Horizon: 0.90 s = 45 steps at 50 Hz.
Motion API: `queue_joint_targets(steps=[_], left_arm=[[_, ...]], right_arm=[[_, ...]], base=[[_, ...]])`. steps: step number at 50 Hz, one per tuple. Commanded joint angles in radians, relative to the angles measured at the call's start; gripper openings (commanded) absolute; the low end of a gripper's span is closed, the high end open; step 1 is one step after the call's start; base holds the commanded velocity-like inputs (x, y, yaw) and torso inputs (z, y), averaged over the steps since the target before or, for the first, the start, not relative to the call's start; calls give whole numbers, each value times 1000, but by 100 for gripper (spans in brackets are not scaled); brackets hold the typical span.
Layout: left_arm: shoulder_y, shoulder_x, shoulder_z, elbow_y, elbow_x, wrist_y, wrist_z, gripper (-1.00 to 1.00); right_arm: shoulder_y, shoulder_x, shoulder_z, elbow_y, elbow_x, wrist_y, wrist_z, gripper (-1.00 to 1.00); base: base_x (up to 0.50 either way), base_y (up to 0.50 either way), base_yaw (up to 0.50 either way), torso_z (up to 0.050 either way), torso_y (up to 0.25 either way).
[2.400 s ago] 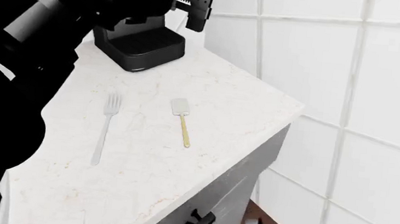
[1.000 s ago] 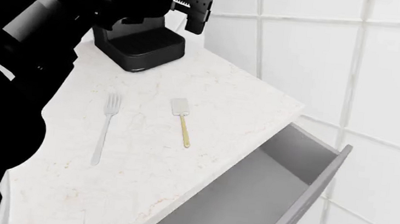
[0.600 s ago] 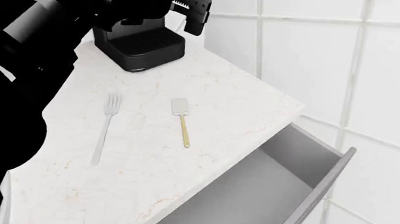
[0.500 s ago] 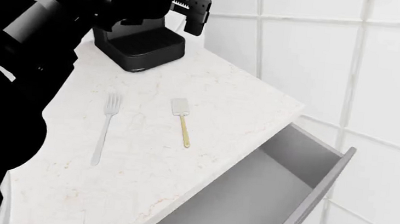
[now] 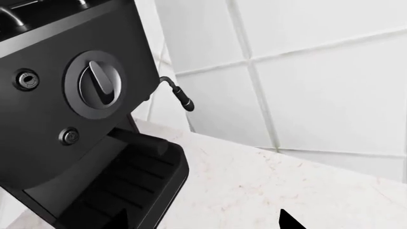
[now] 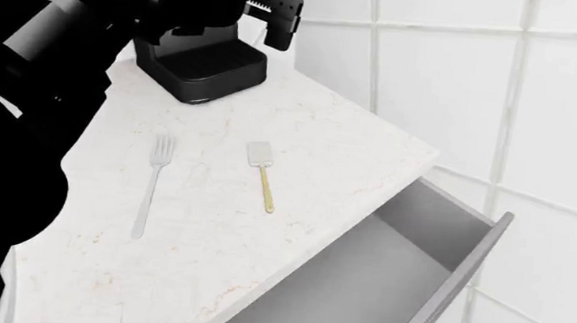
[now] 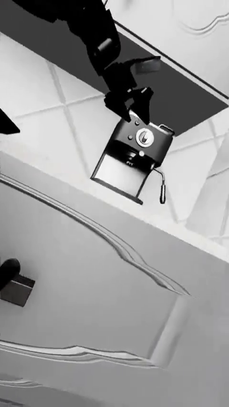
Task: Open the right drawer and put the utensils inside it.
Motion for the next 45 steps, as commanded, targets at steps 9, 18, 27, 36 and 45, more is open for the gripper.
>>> queue_joint_targets(steps=[9, 18, 27, 36, 45], left_arm=[[6, 0, -6, -12, 6, 3, 7, 100], [3, 0, -10, -15, 8, 2, 10, 100], [-38, 0, -12, -15, -15, -123, -47, 100], [-116, 0, -50, -24, -139, -444, -245, 100], [-188, -50, -80, -29, -280, -616, -377, 100]], right_arm=[[-60, -167, 401, -301, -131, 13, 246, 100], [-60, -167, 461, -379, -176, 26, 366, 100], [-60, -167, 400, -367, -204, -11, 383, 100], [-60, -167, 373, -346, -216, -34, 379, 100], [-60, -167, 356, -336, -220, -40, 380, 100]], base=[[0, 0, 0, 0, 0], [0, 0, 0, 0, 0], [0, 0, 0, 0, 0], [0, 0, 0, 0, 0], [0, 0, 0, 0, 0]])
